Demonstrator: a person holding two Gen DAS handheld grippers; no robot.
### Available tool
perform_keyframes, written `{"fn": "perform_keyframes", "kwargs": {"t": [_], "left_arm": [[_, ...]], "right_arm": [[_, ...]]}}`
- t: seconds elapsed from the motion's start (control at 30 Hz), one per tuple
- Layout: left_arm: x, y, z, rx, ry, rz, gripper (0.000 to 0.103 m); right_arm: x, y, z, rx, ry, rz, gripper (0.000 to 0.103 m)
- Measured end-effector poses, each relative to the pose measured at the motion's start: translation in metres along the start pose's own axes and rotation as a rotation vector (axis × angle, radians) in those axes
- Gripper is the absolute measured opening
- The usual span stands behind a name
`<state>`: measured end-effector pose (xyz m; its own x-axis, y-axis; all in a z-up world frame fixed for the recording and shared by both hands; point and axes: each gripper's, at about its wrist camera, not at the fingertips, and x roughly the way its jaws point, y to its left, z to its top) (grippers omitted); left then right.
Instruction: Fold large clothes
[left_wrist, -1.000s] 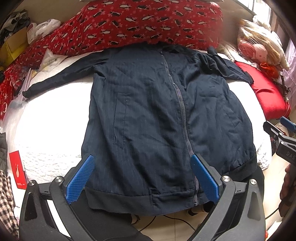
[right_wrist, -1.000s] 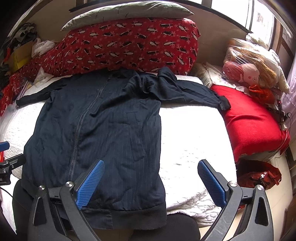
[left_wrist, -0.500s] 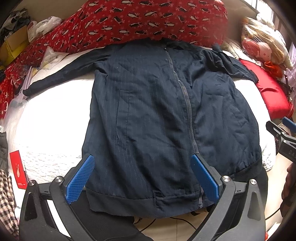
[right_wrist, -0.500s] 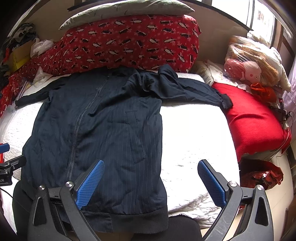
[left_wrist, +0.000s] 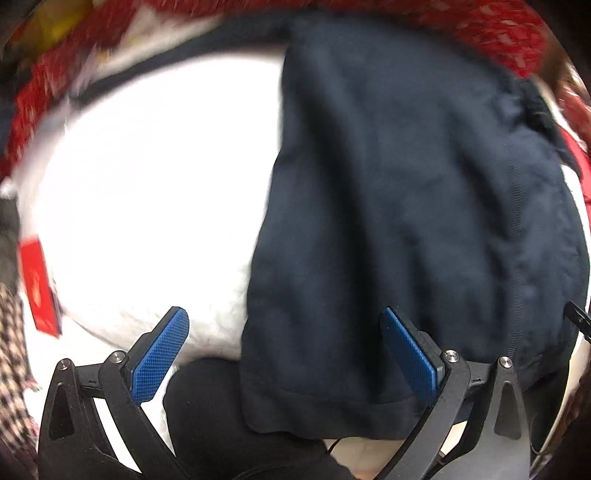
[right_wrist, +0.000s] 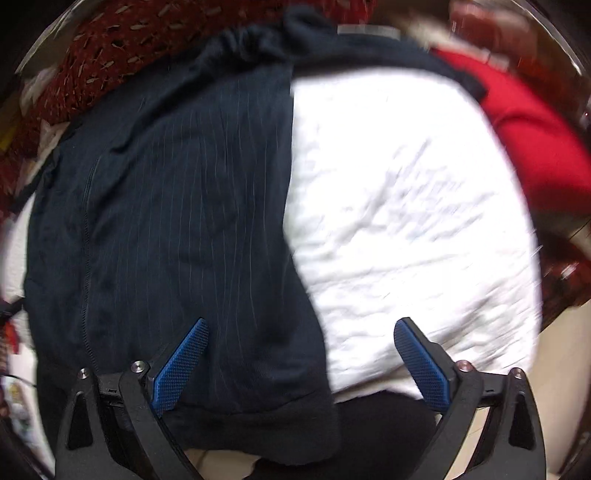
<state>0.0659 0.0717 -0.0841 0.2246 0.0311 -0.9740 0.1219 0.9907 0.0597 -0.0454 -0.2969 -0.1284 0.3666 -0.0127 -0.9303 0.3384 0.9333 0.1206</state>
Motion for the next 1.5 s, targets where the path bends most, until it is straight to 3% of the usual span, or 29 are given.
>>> {"fn": "perform_keyframes", "kwargs": {"t": [0.03,0.1,0.13,0.17,0.23,0.3,0.4,0.53,0.6,0.67,0.73,0.8,0.83,0.87,0.93,1.0,1.1,1.2,1.23,1.37,1.47,1.5], "left_arm": [[0.009,0.004,-0.002,-0.009,0.039,-0.013,0.102],[0.021,0.009,-0.010,-0.030,0.103,-0.106,0.066],[0.022,0.010,-0.013,-0.031,0.131,-0.154,0.035],[0.017,0.011,-0.014,-0.033,0.136,-0.163,0.026],[-0.006,0.017,-0.017,-0.037,0.098,-0.218,0.013],[-0.027,0.024,-0.019,-0.056,0.042,-0.242,0.013],[-0.025,0.030,-0.021,-0.077,0.049,-0.191,0.013],[-0.003,0.028,-0.028,-0.106,0.124,-0.155,0.016],[-0.017,0.022,-0.031,-0.085,0.111,-0.166,0.017],[-0.042,0.012,-0.029,-0.042,0.060,-0.183,0.017],[-0.069,-0.001,-0.025,-0.004,-0.006,-0.202,0.019],[-0.092,-0.022,-0.010,0.029,-0.076,-0.219,0.037],[-0.093,-0.030,-0.003,0.045,-0.111,-0.221,0.056],[-0.096,-0.039,0.004,0.056,-0.140,-0.213,0.067],[-0.087,-0.065,0.028,0.081,-0.160,-0.208,0.067],[-0.072,-0.085,0.046,0.099,-0.131,-0.215,0.067],[-0.043,-0.127,0.085,0.104,-0.090,-0.235,0.067],[-0.025,-0.159,0.114,0.097,-0.055,-0.262,0.067],[-0.023,-0.158,0.112,0.093,-0.048,-0.273,0.067],[-0.010,-0.178,0.133,0.097,-0.025,-0.310,0.067],[-0.006,-0.189,0.146,0.112,-0.030,-0.297,0.067],[-0.005,-0.189,0.150,0.112,-0.034,-0.290,0.067]], "right_arm": [[0.005,-0.003,-0.002,0.017,0.025,0.061,0.081],[0.003,-0.004,-0.004,0.003,0.019,0.121,0.046],[-0.004,-0.003,-0.004,-0.020,0.002,0.142,0.014],[-0.010,-0.003,-0.004,-0.032,-0.009,0.165,0.008],[-0.041,-0.010,-0.005,-0.024,-0.070,0.288,0.007],[-0.074,-0.017,-0.006,-0.028,-0.140,0.357,0.007],[-0.096,-0.032,-0.012,-0.025,-0.181,0.345,0.007],[-0.045,-0.053,-0.025,0.041,-0.030,0.281,0.008],[-0.024,-0.054,-0.031,0.063,0.050,0.255,0.012],[-0.031,-0.059,-0.022,0.089,0.053,0.278,0.016],[-0.054,-0.080,-0.002,0.130,-0.026,0.301,0.022],[-0.073,-0.104,0.017,0.189,-0.110,0.307,0.042],[-0.083,-0.125,0.033,0.241,-0.165,0.302,0.047],[-0.089,-0.144,0.046,0.291,-0.208,0.296,0.054],[-0.096,-0.194,0.077,0.420,-0.293,0.285,0.054],[-0.092,-0.244,0.103,0.556,-0.344,0.275,0.061],[-0.064,-0.314,0.144,0.787,-0.376,0.272,0.064],[-0.019,-0.345,0.182,0.924,-0.349,0.342,0.066],[-0.001,-0.331,0.187,0.951,-0.344,0.348,0.066],[0.052,-0.340,0.224,1.048,-0.323,0.393,0.068],[0.079,-0.333,0.238,1.097,-0.338,0.481,0.068],[0.085,-0.330,0.245,1.086,-0.344,0.508,0.055]]}}
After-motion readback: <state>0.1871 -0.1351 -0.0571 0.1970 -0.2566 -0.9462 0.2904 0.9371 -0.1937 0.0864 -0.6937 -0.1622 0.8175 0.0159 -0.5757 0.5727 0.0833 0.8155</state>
